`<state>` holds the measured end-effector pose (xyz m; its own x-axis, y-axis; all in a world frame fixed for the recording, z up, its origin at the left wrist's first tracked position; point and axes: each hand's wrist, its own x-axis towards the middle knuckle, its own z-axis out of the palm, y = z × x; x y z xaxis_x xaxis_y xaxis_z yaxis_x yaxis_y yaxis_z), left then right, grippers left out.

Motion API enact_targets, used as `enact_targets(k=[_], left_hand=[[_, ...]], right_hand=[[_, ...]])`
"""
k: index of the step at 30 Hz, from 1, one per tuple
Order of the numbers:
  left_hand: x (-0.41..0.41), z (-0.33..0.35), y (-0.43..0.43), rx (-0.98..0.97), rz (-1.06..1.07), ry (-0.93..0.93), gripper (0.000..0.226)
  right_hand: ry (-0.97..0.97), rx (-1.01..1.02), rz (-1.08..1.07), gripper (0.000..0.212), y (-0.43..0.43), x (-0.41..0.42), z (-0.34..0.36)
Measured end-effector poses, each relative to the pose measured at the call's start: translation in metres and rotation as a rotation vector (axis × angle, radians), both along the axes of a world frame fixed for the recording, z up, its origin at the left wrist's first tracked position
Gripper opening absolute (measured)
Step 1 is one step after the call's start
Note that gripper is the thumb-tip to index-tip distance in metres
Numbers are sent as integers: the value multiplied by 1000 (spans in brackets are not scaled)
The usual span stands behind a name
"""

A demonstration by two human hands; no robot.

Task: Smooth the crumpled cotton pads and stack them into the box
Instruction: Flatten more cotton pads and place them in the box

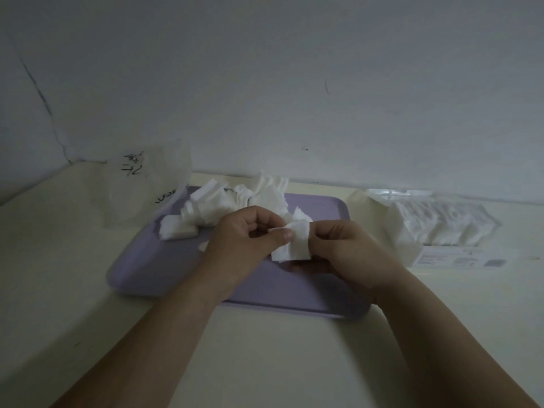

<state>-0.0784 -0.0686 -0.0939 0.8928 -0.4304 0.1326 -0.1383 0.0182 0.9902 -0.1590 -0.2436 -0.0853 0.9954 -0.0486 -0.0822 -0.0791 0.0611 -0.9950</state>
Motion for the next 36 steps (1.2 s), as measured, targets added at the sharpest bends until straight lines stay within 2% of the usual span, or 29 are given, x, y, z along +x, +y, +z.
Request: enact_targets(k=[6, 8, 10, 13, 17, 21, 25, 27, 30, 33, 36], left_hand=[[-1, -1, -1, 22, 25, -54, 13], [0, -2, -3, 47, 44, -94, 12], [0, -4, -4, 101, 75, -146, 12], [4, -8, -6, 245, 125, -232, 14], [6, -3, -16, 463, 167, -391, 13], [7, 9, -36, 676, 164, -472, 25], [8, 14, -54, 773, 129, -431, 30], [10, 10, -56, 755, 97, -430, 27], [12, 7, -49, 588, 92, -386, 25], [14, 10, -32, 463, 90, -347, 7], [15, 12, -16, 327, 95, -233, 23]], right_hand=[[29, 122, 25, 25, -1, -2, 2], [7, 52, 30, 34, 0, -3, 3], [-33, -28, -116, 27, 0, 1, -1], [-120, -13, -400, 12, -8, 7, -5], [-163, -128, -683, 15, -22, 12, -7], [-131, -119, -705, 19, -24, 14, -13], [-140, -81, -686, 18, -25, 12, -13], [-133, -62, -674, 18, -24, 12, -12], [-134, -38, -661, 18, -23, 12, -9], [-113, -42, -618, 16, -22, 14, -7], [-102, -4, -544, 14, -14, 14, -5]])
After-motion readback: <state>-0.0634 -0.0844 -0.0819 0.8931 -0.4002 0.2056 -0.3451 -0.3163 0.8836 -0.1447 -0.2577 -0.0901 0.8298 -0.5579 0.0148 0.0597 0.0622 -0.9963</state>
